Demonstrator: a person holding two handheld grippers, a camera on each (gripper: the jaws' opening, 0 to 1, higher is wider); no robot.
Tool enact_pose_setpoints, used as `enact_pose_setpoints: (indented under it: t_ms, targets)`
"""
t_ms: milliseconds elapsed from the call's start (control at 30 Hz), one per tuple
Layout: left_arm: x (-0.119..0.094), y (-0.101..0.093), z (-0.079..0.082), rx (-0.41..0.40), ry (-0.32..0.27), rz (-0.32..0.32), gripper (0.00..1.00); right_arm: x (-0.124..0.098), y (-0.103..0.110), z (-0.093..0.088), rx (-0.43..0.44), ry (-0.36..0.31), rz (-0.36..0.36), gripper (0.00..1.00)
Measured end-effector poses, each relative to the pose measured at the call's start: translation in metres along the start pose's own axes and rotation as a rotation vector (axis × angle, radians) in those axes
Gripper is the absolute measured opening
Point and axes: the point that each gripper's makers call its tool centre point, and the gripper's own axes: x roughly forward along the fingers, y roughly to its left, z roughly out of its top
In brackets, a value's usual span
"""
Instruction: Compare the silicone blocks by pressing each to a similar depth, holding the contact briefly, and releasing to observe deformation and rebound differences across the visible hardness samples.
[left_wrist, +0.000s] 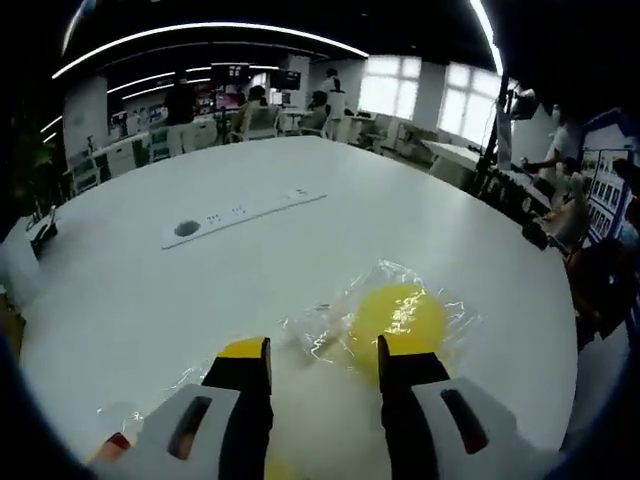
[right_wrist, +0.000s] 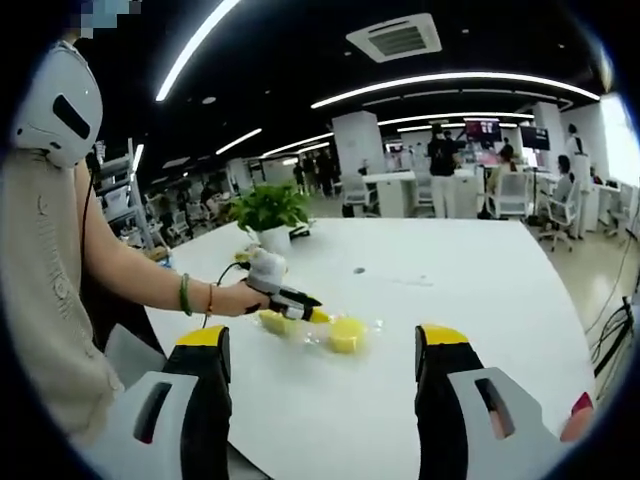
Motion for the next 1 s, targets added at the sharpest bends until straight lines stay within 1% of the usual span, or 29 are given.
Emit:
enact_pose_setpoints:
  t_ms: [167, 233, 300, 333, 400, 467, 533, 733, 833, 867, 1000]
  targets:
    - [-0.026, -0.007, 0.009, 0.06, -0.028, -0.005, 0.43, 0.0, 0.013, 0.01, -0.025, -0.022, 0.023, 0.7]
    - [-0.031, -0.006, 0.01, 0.078, -0.029, -0.004, 0.47, 0.001, 0.02, 0.015, -0.041, -0.026, 0.039, 0.7]
    - [-0.045, -0.009, 0.013, 0.089, -0.036, -0.009, 0.5, 0.002, 0.025, 0.021, -0.056, -0.037, 0.051, 0.7]
    - [-0.048, -0.007, 0.014, 0.098, -0.04, -0.008, 0.5, 0.003, 0.028, 0.023, -0.062, -0.041, 0.056, 0.7]
    - [-0.064, -0.009, 0.018, 0.121, -0.054, -0.005, 0.51, 0.004, 0.034, 0.029, -0.076, -0.053, 0.068, 0.7]
    - [-0.078, -0.009, 0.021, 0.12, -0.07, -0.006, 0.52, 0.006, 0.04, 0.031, -0.076, -0.053, 0.08, 0.7]
    - [-0.094, -0.011, 0.022, 0.105, -0.088, -0.011, 0.52, 0.01, 0.048, 0.03, -0.054, -0.04, 0.101, 0.71]
    - [-0.144, -0.019, 0.018, 0.103, -0.114, -0.015, 0.58, 0.019, 0.074, 0.028, -0.05, -0.064, 0.152, 0.72]
    - [-0.166, -0.024, 0.017, 0.095, -0.131, -0.017, 0.59, 0.022, 0.086, 0.027, -0.056, -0.068, 0.179, 0.72]
    - [-0.169, -0.025, 0.017, 0.093, -0.134, -0.017, 0.6, 0.023, 0.089, 0.027, -0.058, -0.069, 0.186, 0.72]
    - [-0.198, -0.033, 0.02, 0.083, -0.175, -0.021, 0.65, 0.025, 0.1, 0.029, -0.067, -0.08, 0.207, 0.72]
